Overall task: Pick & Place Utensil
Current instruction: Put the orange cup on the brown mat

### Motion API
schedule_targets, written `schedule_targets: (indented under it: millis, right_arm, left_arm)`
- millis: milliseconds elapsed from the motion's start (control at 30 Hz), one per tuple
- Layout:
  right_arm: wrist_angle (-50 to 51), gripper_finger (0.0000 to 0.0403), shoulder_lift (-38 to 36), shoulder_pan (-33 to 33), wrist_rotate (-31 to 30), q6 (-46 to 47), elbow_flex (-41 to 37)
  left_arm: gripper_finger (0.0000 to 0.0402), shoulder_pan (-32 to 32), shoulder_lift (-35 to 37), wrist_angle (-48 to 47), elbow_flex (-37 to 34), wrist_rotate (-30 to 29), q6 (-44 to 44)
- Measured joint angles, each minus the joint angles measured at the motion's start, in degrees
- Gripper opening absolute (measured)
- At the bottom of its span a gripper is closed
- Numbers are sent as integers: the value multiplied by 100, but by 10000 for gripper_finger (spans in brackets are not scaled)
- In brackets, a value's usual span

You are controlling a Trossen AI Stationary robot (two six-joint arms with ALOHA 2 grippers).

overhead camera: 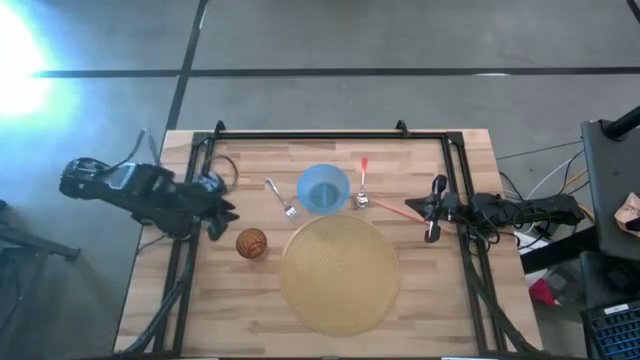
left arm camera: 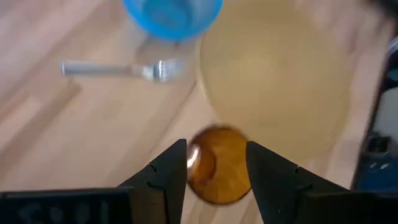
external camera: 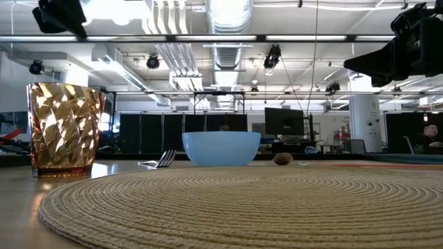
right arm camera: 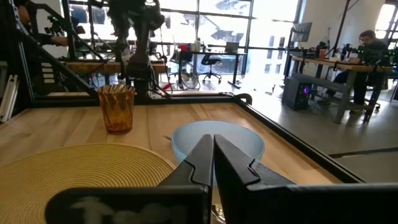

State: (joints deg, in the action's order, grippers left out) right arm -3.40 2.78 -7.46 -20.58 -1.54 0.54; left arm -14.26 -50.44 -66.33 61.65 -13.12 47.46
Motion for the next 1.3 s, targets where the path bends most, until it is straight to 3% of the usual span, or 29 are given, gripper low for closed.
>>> schedule_targets:
  millis: [267,1300]
  right_arm:
    - [-1,8,0,0,-2,0,2]
    - [-2,8,1,0,0,1,1]
  left_arm:
    - [156,0,-522,-595,-2,166,214]
    - [156,2,-1808,-568,-7,196,-2]
